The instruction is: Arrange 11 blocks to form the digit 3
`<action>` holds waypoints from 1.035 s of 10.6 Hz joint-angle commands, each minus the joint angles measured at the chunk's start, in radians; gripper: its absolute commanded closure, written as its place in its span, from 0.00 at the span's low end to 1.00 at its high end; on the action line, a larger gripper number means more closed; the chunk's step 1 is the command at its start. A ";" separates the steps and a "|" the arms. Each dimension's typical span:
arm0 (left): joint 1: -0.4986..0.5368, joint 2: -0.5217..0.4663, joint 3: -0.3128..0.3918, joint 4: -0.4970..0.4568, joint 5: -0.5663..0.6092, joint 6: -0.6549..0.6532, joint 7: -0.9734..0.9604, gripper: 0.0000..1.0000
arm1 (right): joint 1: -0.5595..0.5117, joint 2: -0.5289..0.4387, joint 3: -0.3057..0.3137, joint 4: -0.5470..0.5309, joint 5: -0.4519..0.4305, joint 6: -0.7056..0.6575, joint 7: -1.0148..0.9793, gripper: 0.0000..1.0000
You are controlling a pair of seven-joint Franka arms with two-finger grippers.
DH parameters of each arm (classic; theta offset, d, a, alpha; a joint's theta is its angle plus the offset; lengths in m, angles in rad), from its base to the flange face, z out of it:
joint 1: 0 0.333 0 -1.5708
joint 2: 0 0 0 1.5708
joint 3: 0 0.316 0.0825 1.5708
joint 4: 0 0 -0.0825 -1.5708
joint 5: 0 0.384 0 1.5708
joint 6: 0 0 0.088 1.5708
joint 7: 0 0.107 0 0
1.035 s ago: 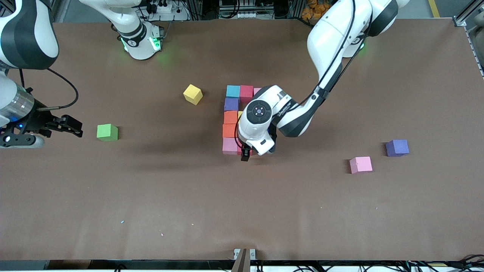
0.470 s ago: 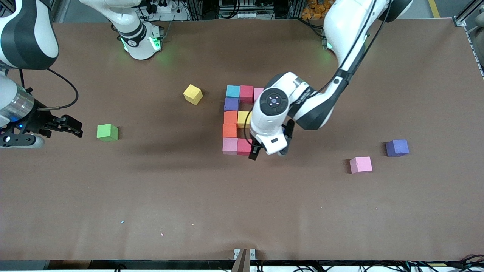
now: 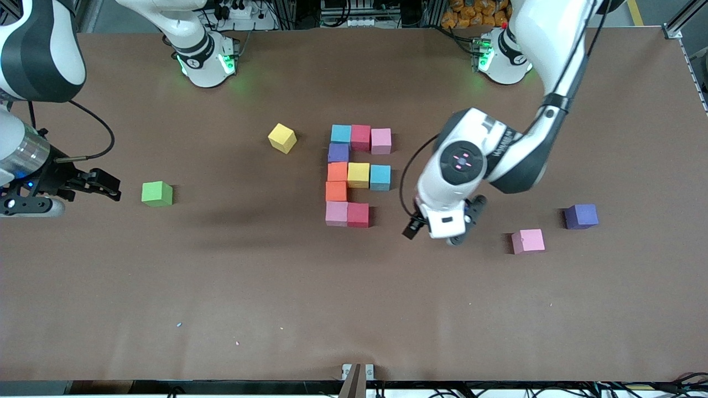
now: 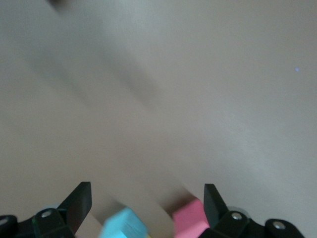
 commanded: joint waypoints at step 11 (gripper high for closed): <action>0.382 -0.008 -0.009 -0.190 0.167 0.088 0.754 0.00 | -0.004 -0.002 0.002 -0.004 -0.017 0.005 -0.008 0.00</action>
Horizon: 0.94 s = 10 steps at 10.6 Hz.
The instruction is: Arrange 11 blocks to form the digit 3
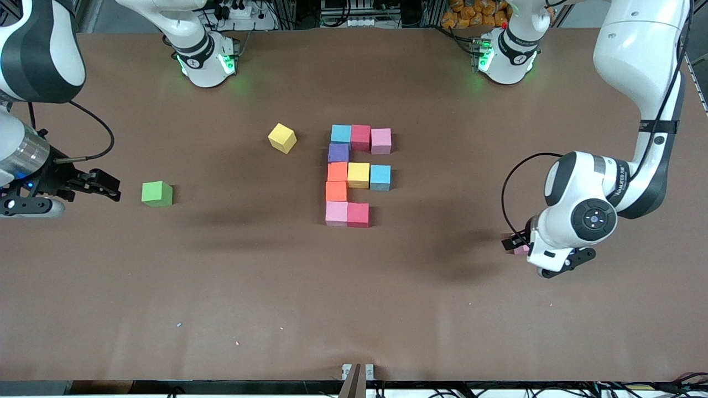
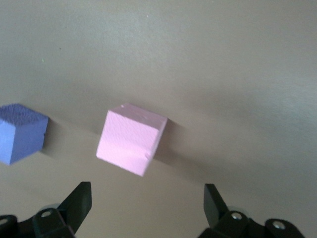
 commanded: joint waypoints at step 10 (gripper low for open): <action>0.069 0.089 -0.008 -0.036 0.029 0.152 0.124 0.00 | -0.002 -0.004 0.003 -0.003 -0.016 0.005 -0.007 0.00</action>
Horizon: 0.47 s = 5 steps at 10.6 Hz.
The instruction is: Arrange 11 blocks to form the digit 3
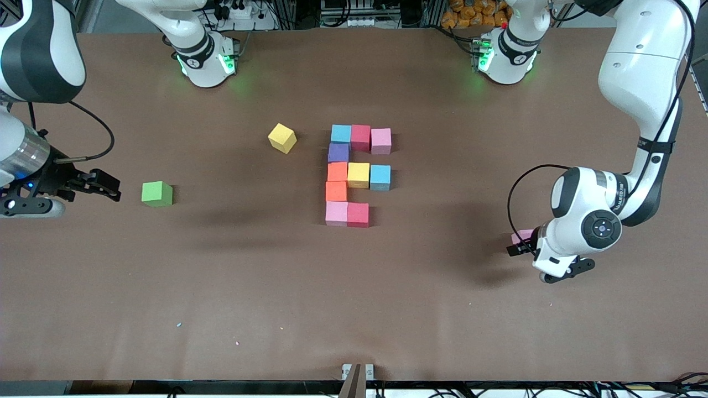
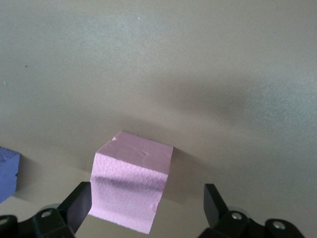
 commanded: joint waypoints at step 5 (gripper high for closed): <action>0.035 0.025 -0.008 -0.011 0.035 0.020 0.131 0.00 | -0.003 -0.005 0.003 -0.003 -0.016 0.003 -0.007 0.00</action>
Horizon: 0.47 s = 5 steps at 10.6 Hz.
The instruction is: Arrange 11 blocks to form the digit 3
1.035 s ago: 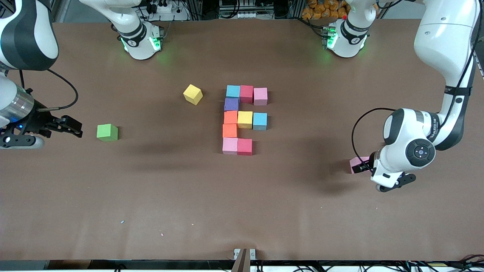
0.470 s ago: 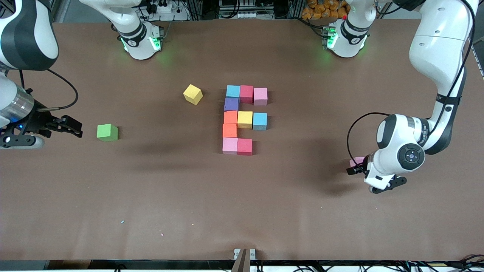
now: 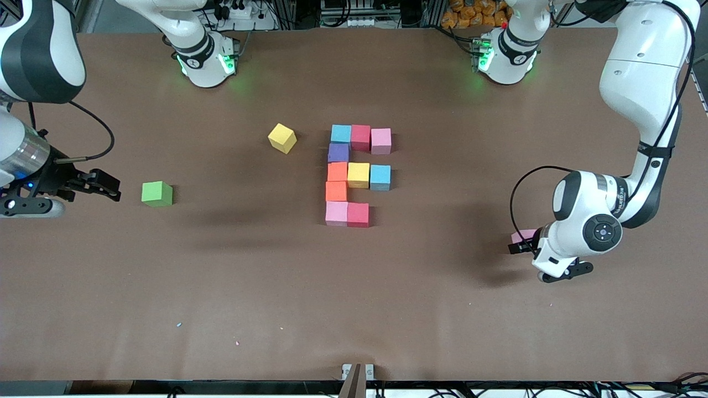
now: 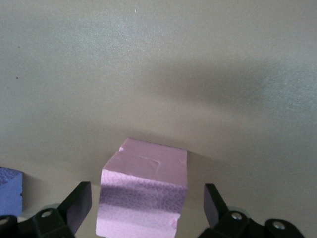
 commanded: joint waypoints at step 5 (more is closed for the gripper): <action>0.014 0.010 -0.011 -0.014 -0.042 0.013 -0.064 1.00 | -0.003 -0.005 0.003 -0.004 -0.018 0.003 -0.007 0.00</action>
